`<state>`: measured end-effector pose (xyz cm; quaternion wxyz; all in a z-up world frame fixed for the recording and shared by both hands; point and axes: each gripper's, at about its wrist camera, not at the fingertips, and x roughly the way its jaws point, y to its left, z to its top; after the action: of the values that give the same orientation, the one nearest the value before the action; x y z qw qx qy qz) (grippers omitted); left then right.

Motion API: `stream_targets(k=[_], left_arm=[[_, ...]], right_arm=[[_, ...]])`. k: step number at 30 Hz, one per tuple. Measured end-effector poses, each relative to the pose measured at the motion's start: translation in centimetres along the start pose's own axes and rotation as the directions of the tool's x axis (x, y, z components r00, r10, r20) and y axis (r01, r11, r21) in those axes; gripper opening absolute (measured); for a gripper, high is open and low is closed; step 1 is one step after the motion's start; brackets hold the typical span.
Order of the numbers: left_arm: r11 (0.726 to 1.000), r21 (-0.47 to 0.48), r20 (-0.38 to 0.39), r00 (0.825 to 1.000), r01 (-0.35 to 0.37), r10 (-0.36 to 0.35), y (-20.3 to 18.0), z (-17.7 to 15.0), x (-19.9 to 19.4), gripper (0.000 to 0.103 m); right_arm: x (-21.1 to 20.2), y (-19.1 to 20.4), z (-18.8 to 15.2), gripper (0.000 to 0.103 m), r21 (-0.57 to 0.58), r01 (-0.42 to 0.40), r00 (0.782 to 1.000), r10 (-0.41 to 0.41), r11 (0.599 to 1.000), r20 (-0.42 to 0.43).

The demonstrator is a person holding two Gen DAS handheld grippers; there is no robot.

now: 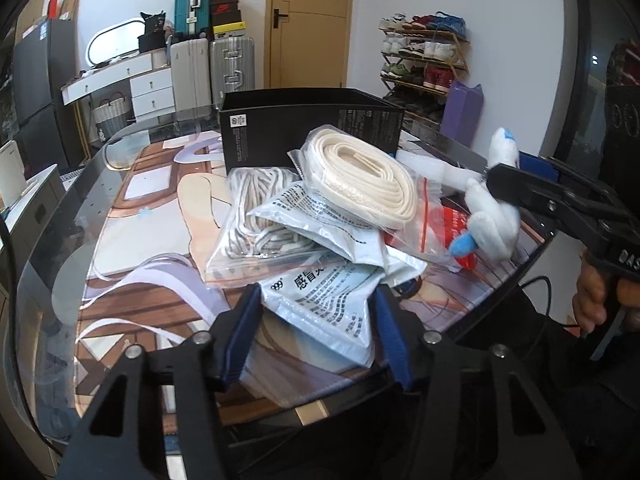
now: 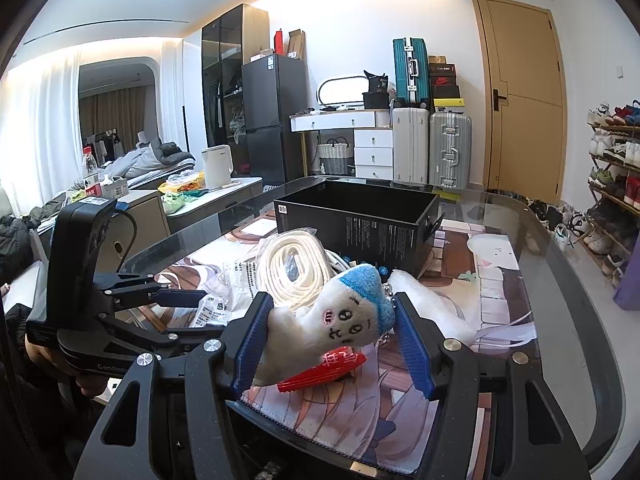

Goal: Organize soft objects
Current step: 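Move the left gripper to the white printed packet while the right gripper holds the doll, then grasp the white printed packet with the left gripper and lift it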

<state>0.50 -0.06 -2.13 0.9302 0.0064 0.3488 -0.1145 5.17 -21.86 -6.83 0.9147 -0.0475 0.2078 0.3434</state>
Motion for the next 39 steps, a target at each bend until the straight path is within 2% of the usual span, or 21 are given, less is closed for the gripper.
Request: stream_targets(k=[6,8,12,13,18,21,26,28,30,36,39], left_arm=[[0.999,0.019,-0.039,0.999,0.039,-0.038,0.4,-0.3,-0.9,0.058],[0.999,0.019,-0.047,0.998,0.035,-0.034,0.6,-0.3,-1.0,0.063],[1.0,0.02,-0.05,0.999,0.014,-0.013,0.6,-0.4,-0.9,0.082],[1.0,0.021,-0.05,0.999,0.005,-0.004,0.6,-0.4,-0.7,0.084],[1.0,0.027,-0.047,0.999,0.005,-0.003,0.4,0.0,0.2,0.084],[0.999,0.046,-0.049,0.999,-0.002,0.004,-0.1,0.3,0.8,0.088],[0.998,0.052,-0.046,0.999,-0.022,0.024,-0.8,0.3,1.0,0.086],[0.998,0.07,-0.042,0.999,0.0,0.003,-1.1,0.2,0.7,0.07],[0.995,0.099,-0.046,0.999,0.026,-0.022,-1.6,0.1,0.4,0.061],[0.984,0.151,-0.088,0.993,0.09,-0.078,-2.6,-0.1,-0.4,0.062],[0.985,0.146,-0.084,0.993,0.094,-0.082,-2.5,-0.1,-0.5,0.061]], right_arm=[[-0.2,0.1,0.1,0.062,-0.001,0.002,1.0,-0.002,1.0,0.001],[-0.3,0.2,0.2,0.062,0.001,0.004,1.0,-0.004,1.0,0.001],[-0.2,0.0,0.3,0.062,0.005,0.007,1.0,-0.007,1.0,0.0],[-0.1,-0.1,0.2,0.062,0.007,0.006,1.0,-0.006,1.0,-0.001],[-0.1,-0.3,0.1,0.062,0.01,0.001,1.0,-0.001,1.0,-0.005],[0.0,-0.4,0.1,0.062,0.009,0.001,1.0,-0.001,1.0,-0.005],[0.1,-0.5,0.1,0.062,0.01,-0.001,1.0,0.001,1.0,-0.006],[0.1,-0.5,0.0,0.062,0.007,-0.001,1.0,0.001,1.0,-0.006],[0.1,-0.4,0.0,0.062,0.005,-0.003,1.0,0.003,1.0,-0.006],[0.3,-0.4,-0.1,0.062,0.007,-0.002,1.0,0.002,1.0,-0.011],[0.2,-0.6,-0.2,0.062,0.008,0.0,1.0,0.0,1.0,-0.007]])
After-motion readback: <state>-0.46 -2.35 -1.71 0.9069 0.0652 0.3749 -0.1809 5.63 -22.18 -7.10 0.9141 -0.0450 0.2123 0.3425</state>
